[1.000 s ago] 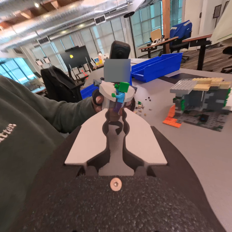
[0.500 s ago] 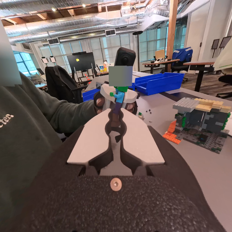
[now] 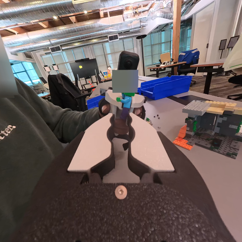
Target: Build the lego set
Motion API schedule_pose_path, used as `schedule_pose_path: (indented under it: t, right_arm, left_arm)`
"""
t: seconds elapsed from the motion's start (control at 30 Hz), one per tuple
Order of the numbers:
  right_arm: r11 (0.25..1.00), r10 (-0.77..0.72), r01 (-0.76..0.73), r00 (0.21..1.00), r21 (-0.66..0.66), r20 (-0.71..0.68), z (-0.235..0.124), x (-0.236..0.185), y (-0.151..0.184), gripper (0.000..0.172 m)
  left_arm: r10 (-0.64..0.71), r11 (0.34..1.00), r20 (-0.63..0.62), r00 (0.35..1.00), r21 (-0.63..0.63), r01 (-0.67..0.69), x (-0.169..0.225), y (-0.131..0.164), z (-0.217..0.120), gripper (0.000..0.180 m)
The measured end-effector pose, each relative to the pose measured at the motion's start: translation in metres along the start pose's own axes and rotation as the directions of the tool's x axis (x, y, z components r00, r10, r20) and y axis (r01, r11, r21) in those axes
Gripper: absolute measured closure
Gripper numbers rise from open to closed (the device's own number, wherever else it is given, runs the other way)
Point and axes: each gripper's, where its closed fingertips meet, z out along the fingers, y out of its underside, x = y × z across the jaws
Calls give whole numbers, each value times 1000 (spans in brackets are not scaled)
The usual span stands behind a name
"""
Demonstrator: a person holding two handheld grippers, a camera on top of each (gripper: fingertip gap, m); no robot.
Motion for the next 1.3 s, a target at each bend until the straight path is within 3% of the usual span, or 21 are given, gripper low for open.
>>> schedule_pose_path:
  t: [0.13,0.57,0.7,0.8,0.9,1.07,1.3]
  right_arm:
    - [1000,8,-8,1000,5,-13,2,1,1,163]
    - [1000,29,-29,999,-9,-14,3,2,3,163]
    - [993,-24,22,1000,-115,-16,-12,13,5,140]
    - [984,-66,63,998,-168,-15,-31,26,-12,145]
    - [948,-96,100,995,-302,29,-31,29,-21,146]
    - [845,-131,170,985,-507,111,-15,25,-3,144]
    - [827,-127,184,982,-532,141,-11,23,11,154]
  left_arm:
    - [18,1000,-4,1000,-5,-18,3,0,1,172]
    - [43,999,23,999,-17,-42,1,1,-1,172]
    - [84,996,64,994,-27,-83,-7,1,-5,173]
    - [156,985,103,982,-83,-148,-15,10,-7,173]
    - [196,974,121,973,-135,-180,-21,20,-5,173]
    - [229,961,129,965,-187,-203,-25,31,-1,173]
    - [219,959,119,969,-210,-191,-28,39,0,173]
